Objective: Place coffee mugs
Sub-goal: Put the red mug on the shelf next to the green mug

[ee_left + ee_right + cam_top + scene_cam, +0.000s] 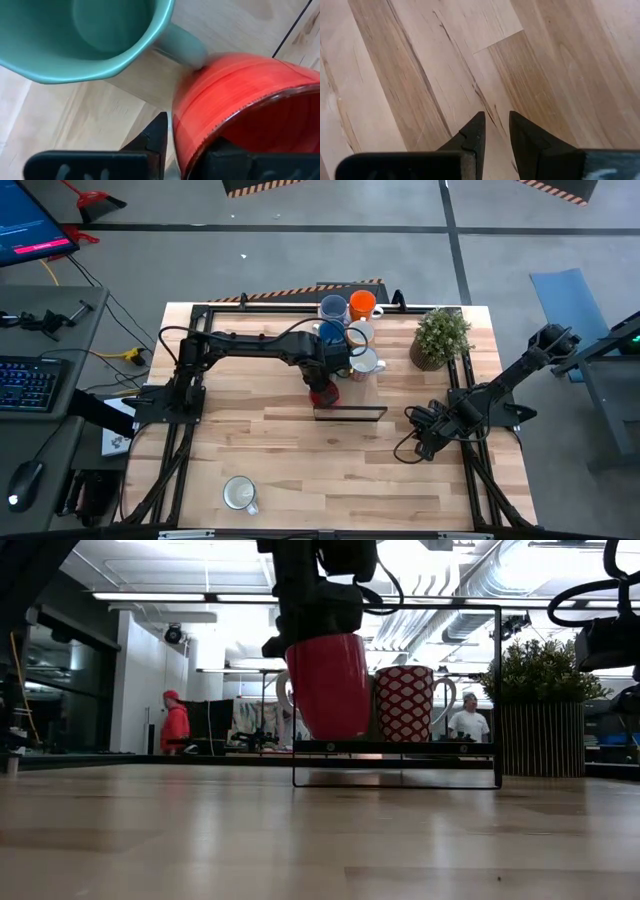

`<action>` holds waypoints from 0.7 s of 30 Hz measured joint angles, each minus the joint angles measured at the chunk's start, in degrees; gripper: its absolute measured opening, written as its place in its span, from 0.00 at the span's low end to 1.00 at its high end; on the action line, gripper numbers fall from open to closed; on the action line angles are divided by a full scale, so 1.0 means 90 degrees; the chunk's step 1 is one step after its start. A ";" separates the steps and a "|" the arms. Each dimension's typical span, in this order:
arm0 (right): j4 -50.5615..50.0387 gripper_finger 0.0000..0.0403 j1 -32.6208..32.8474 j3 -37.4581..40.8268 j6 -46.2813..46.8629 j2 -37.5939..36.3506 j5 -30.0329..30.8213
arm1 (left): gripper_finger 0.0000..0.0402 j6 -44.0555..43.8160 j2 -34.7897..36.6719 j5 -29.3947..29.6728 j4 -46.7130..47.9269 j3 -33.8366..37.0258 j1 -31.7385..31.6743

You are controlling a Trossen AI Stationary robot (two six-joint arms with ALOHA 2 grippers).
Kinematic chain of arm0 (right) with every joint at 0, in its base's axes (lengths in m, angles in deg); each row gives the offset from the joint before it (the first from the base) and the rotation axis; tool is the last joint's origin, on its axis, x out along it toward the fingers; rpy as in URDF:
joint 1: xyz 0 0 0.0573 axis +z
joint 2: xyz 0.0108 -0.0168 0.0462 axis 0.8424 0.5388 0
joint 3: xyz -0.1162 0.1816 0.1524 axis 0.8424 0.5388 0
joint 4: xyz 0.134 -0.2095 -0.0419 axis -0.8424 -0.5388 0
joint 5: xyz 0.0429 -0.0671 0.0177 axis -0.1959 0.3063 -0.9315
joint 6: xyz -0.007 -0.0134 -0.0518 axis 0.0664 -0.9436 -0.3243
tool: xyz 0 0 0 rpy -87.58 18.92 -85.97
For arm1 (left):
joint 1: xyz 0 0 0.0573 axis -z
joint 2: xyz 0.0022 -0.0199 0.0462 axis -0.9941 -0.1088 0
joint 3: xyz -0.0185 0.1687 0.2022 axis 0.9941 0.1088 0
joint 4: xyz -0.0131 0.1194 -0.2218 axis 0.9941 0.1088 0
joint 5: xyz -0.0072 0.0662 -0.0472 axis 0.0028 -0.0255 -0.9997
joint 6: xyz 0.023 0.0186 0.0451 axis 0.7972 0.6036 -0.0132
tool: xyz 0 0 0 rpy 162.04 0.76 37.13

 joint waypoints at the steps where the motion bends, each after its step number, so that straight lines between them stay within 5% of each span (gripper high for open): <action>1: -0.0001 0.17 0.0000 0.0000 0.0000 0.0000 0.0000 | 0.11 -0.0002 0.0000 0.0000 -0.0008 0.0000 0.0000; 21: -0.0007 0.17 0.0000 -0.0002 -0.0050 0.0000 0.0151 | 0.15 -0.0192 0.0000 -0.0275 -0.0210 0.0000 -0.0113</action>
